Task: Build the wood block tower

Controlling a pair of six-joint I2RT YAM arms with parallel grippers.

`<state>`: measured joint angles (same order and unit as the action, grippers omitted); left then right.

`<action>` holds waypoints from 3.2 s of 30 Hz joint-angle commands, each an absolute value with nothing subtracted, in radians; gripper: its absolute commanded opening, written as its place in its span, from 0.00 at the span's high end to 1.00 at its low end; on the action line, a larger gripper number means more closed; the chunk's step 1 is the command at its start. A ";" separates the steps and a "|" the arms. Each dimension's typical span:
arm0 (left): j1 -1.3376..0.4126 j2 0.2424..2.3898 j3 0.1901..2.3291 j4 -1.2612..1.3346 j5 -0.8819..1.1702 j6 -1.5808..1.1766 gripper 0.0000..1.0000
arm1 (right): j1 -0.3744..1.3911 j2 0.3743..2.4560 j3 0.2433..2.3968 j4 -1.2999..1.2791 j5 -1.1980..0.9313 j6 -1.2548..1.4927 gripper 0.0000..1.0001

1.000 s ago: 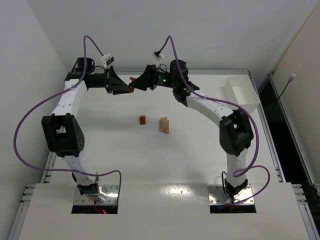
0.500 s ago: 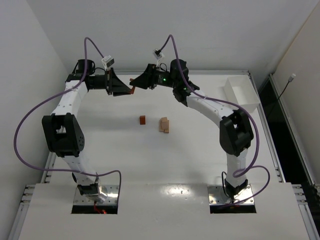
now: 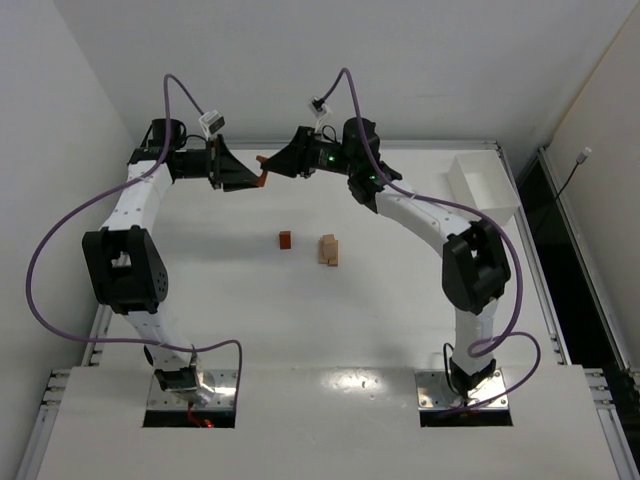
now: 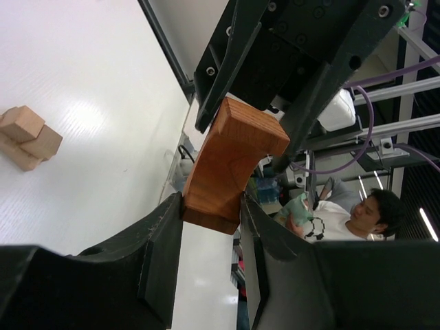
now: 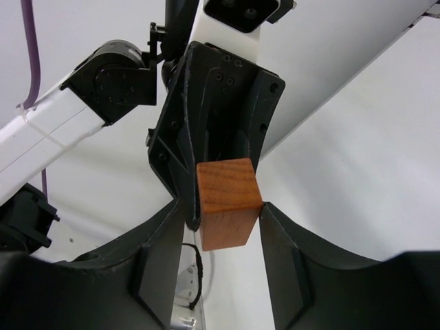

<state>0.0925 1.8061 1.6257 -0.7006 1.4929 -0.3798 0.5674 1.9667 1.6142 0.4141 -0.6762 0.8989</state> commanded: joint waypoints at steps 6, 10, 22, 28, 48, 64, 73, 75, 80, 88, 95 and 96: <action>0.114 1.822 1.635 -0.680 1.623 -0.380 1.00 | 0.552 1.864 1.592 0.459 -0.673 0.917 0.55; 0.114 1.822 1.635 -0.680 1.623 -0.380 1.00 | 0.552 1.864 1.592 0.459 -0.673 0.917 0.55; 0.104 1.802 1.644 -0.680 1.623 -0.390 1.00 | 0.552 1.884 1.592 0.439 -0.664 0.908 0.49; 0.104 1.792 1.654 -0.680 1.623 -0.399 1.00 | 0.552 1.893 1.592 0.439 -0.664 0.890 0.49; 0.104 1.753 1.654 -0.670 1.623 -0.408 1.00 | 0.561 1.942 1.592 0.439 -0.664 0.881 0.48; 0.086 1.735 1.634 -0.661 1.623 -0.417 1.00 | 0.580 1.971 1.657 0.448 -0.664 0.881 0.49; 0.077 1.744 1.634 -0.652 1.623 -0.417 1.00 | 0.589 1.971 1.666 0.457 -0.673 0.881 0.62; 0.077 1.744 1.634 -0.652 1.623 -0.417 1.00 | 0.589 1.971 1.657 0.468 -0.683 0.881 0.67; 0.077 1.762 1.625 -0.652 1.623 -0.417 1.00 | 0.589 1.953 1.647 0.477 -0.683 0.881 0.94; 0.077 1.784 1.557 -0.467 1.623 -0.599 0.65 | 0.571 1.922 1.618 0.477 -0.683 0.871 1.00; 0.106 1.761 1.514 -0.466 1.565 -0.591 0.00 | 0.561 1.879 1.565 0.465 -0.674 0.824 1.00; 0.115 1.761 1.503 -0.466 1.539 -0.591 0.00 | 0.551 1.865 1.551 0.450 -0.673 0.799 1.00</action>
